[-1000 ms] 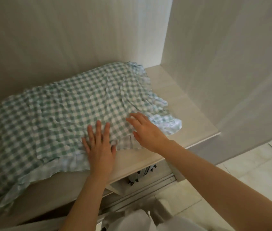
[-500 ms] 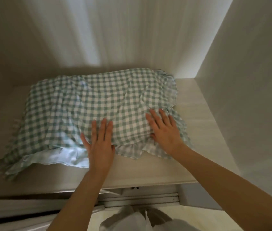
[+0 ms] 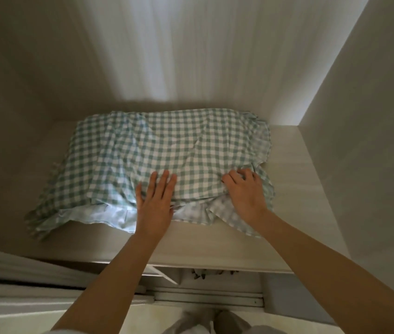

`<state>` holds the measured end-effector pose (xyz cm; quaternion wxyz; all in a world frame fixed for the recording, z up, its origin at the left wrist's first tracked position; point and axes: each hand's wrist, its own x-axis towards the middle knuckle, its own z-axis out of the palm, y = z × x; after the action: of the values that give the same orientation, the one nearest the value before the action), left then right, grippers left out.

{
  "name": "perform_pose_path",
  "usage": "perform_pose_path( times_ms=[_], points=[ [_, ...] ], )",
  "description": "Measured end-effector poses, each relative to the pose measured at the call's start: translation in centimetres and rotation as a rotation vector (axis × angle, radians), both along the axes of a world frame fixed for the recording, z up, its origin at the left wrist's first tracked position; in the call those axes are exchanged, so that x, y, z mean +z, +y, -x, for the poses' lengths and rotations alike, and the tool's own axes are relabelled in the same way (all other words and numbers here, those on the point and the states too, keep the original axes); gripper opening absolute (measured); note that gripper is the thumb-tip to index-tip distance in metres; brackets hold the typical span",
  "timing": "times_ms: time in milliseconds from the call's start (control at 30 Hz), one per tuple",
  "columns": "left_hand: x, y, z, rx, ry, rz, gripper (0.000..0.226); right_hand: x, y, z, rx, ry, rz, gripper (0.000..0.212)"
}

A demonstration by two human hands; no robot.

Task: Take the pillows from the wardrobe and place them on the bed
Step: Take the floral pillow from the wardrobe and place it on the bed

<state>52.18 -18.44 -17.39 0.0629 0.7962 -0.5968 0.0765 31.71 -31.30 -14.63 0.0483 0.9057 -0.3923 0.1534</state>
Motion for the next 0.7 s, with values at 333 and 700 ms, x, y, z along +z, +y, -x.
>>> perform_pose_path(
  times_ms=[333, 700],
  points=[
    [1.2, 2.4, 0.3, -0.064, -0.051, 0.335, 0.080, 4.9, 2.8, 2.2, 0.013, -0.242, -0.087, 0.031],
    [9.1, 1.2, 0.6, -0.184, 0.126, 0.682, 0.036, 11.8, 4.3, 3.5, -0.084, -0.469, -0.188, 0.012]
  ],
)
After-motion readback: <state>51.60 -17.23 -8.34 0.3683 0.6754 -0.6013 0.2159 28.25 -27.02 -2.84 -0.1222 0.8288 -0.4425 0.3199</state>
